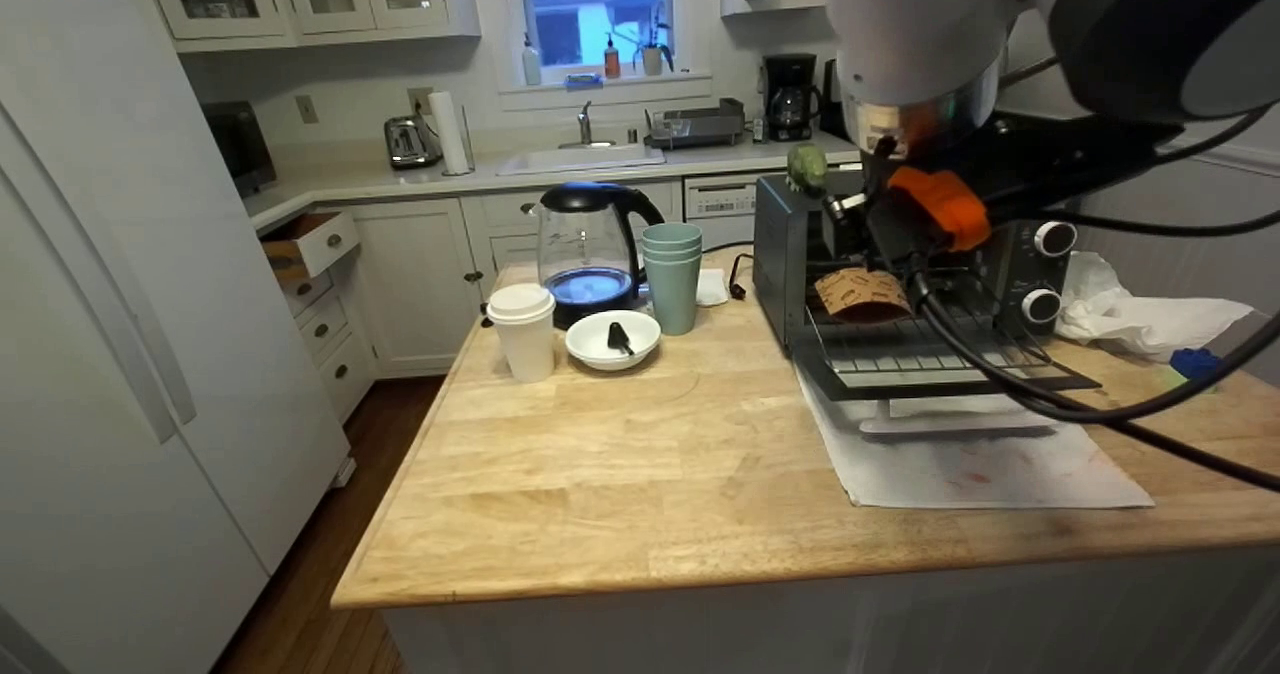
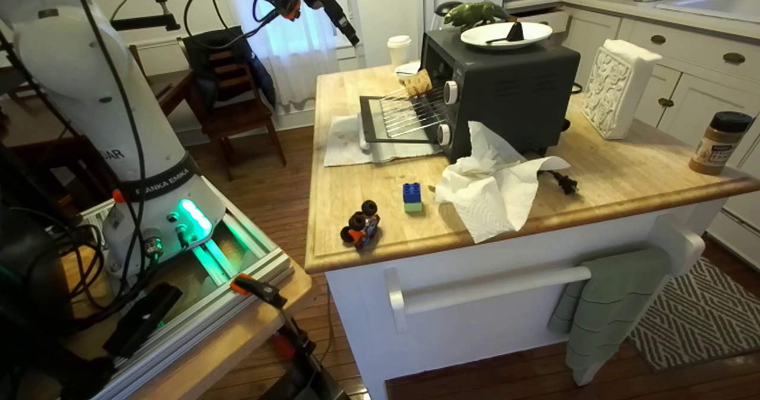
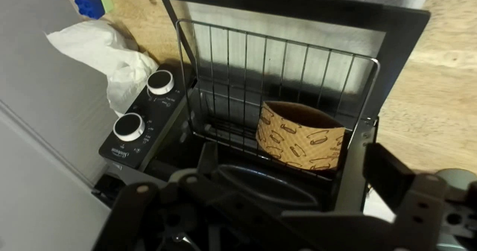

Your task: Remove the brown pack from the oven rack

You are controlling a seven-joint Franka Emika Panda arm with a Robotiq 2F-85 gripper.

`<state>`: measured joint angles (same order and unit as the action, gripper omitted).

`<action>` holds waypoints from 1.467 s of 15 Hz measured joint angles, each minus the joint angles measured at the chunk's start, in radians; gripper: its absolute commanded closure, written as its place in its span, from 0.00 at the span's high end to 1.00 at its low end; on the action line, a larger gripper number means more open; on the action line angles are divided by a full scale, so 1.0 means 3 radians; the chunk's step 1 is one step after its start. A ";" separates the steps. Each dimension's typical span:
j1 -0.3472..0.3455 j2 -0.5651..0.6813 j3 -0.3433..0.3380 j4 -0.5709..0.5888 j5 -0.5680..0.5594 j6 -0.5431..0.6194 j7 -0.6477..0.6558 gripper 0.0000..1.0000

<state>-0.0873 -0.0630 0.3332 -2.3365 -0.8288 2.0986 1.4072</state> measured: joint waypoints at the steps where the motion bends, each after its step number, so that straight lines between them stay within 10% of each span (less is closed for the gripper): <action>1: 0.0084 0.0118 -0.0049 0.0096 -0.0124 -0.0127 0.0041 1.00; 9: 0.0614 0.0955 -0.0439 0.0765 -0.0466 -0.0523 -0.0045 1.00; 22: 0.0701 0.1765 -0.0918 0.1514 -0.0496 -0.0525 -0.0289 0.98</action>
<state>0.1231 0.4666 0.0579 -1.8822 -0.9777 1.9411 1.3204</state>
